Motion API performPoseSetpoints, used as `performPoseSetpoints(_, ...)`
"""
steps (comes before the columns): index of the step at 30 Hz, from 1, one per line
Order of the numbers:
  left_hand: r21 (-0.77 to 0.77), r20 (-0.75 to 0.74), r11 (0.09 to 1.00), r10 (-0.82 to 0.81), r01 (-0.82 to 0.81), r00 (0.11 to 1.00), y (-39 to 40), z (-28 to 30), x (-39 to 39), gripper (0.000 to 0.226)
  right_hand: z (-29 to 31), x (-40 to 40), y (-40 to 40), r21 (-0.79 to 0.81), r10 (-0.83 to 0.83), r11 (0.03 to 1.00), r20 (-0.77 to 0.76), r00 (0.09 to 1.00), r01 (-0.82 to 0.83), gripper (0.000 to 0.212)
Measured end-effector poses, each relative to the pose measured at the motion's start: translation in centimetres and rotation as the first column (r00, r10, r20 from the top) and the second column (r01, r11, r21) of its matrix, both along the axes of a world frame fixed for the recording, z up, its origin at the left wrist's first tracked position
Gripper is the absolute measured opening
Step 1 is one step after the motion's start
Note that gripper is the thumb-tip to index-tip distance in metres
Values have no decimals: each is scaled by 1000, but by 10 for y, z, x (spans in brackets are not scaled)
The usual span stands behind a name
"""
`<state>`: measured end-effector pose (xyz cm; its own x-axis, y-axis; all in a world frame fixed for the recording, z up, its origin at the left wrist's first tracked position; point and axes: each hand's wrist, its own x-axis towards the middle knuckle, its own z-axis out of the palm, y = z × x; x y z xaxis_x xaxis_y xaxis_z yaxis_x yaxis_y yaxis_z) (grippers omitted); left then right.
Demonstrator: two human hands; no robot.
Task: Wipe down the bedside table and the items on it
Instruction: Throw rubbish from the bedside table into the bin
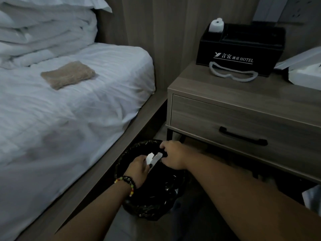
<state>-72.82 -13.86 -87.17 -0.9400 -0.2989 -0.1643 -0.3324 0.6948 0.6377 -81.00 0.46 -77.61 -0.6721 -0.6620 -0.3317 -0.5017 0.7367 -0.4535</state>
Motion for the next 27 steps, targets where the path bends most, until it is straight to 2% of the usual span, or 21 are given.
performPoseSetpoints(4,-27,18,997,72,-71,997,-1,0,1,55,5,-1,3,63,52,997,-19,998,-51,62)
performPoseSetpoints(7,-44,-56,998,31,-33,998,1,21,-2,51,27,-3,9,-39,-8,999,-79,997,5,62)
performPoseSetpoints(12,-123,-230,988,-116,89,966,13,80,-20,50,78,-6,44,-311,-142,948,-215,966,70,53)
performPoseSetpoints(15,-216,-336,962,-234,167,912,33,123,-39,57,106,-10,79,-306,-177,950,-362,915,62,59)
performPoseSetpoints(19,-352,-417,910,-363,221,833,69,177,-76,63,139,-21,131,-348,-266,931,-446,855,108,66)
performPoseSetpoints(21,-417,-413,876,-419,241,809,87,196,-100,63,147,-28,154,-416,-352,897,-463,814,152,64)
performPoseSetpoints(24,-544,-365,796,-511,267,778,111,213,-139,62,150,-38,179,-570,-531,784,-411,741,245,59)
performPoseSetpoints(27,-595,-324,754,-541,277,776,130,221,-179,61,143,-50,194,-585,-574,761,-408,710,279,58)
